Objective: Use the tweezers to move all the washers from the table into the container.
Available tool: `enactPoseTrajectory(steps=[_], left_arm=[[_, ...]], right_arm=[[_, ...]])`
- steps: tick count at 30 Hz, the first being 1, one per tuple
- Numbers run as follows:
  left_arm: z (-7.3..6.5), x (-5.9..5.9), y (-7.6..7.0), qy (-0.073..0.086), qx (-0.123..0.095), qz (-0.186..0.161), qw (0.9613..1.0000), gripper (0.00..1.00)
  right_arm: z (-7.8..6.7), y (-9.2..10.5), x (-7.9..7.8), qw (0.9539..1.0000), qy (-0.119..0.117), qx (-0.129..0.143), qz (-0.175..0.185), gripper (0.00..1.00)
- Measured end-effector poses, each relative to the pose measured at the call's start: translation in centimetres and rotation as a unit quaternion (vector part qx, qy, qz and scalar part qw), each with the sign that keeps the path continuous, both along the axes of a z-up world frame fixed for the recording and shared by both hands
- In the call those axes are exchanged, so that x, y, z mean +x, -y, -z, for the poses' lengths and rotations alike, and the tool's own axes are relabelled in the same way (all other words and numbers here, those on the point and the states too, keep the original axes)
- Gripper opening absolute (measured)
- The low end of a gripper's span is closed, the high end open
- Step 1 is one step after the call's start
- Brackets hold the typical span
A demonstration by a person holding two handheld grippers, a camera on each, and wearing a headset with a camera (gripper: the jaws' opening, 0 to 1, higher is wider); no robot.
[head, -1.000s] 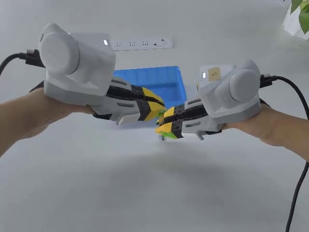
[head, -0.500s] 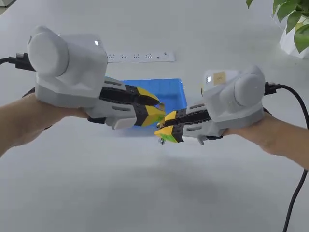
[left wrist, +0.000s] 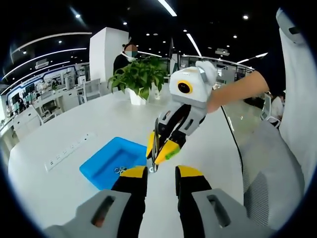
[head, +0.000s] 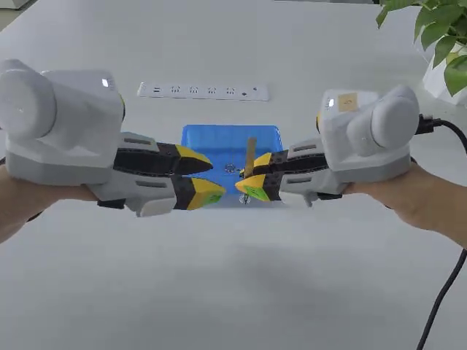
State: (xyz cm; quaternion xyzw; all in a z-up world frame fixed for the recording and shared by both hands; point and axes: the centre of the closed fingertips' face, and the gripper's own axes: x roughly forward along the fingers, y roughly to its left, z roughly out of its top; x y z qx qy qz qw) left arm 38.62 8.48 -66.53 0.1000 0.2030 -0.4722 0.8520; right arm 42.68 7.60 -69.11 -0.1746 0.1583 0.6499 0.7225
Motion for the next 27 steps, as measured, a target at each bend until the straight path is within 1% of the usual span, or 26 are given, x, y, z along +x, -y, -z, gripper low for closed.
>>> enactPoseTrajectory(steps=[3, 6, 7, 9, 12, 16, 19, 22, 24, 25, 27], left_arm=[[0.5, -0.4, -0.7, -0.012, -0.005, -0.012, 0.9999, 0.26], [0.7, -0.5, -1.4, -0.015, -0.006, -0.023, 0.9996, 0.26], [0.6, -0.7, -1.2, -0.017, -0.008, -0.028, 0.9994, 0.26], [0.7, -0.8, -1.5, -0.019, -0.01, -0.033, 0.9992, 0.27], [1.2, -0.8, -2.0, -0.023, -0.011, -0.042, 0.9988, 0.26], [1.6, -0.9, -2.8, -0.032, -0.017, -0.056, 0.9977, 0.26], [2.4, -1.1, -3.6, -0.046, -0.019, -0.067, 0.9966, 0.26], [2.5, -1.3, -3.6, -0.048, -0.015, -0.074, 0.996, 0.27], [2.6, -1.2, -4.1, -0.046, -0.02, -0.086, 0.995, 0.28], [2.5, -1.3, -4.1, -0.046, -0.023, -0.09, 0.9946, 0.29], [2.6, -1.4, -4.5, -0.047, -0.024, -0.095, 0.994, 0.3]], right_arm=[[-0.8, -0.2, 1.0, 0.9999, 0.0, 0.011, 0.009, 0.09], [-1.8, -0.4, 2.1, 0.9996, 0.003, 0.021, 0.016, 0.09], [-2.2, -0.5, 2.5, 0.9995, 0.005, 0.025, 0.017, 0.09], [-2.7, -0.7, 3.3, 0.9993, 0.006, 0.032, 0.021, 0.09], [-2.7, -1.1, 4.1, 0.9992, 0.01, 0.031, 0.022, 0.09], [-2.0, -2.0, 5.4, 0.9995, 0.012, 0.024, 0.015, 0.09], [-1.2, -2.7, 6.3, 0.9997, 0.014, 0.017, 0.01, 0.09], [-0.4, -3.3, 7.0, 0.9998, 0.014, 0.012, 0.006, 0.09], [0.4, -3.6, 7.6, 0.9999, 0.014, 0.003, 0.004, 0.09], [0.7, -3.7, 7.8, 0.9999, 0.013, 0.003, 0.005, 0.09], [1.5, -3.9, 8.3, 0.9999, 0.011, -0.002, 0.006, 0.09]])
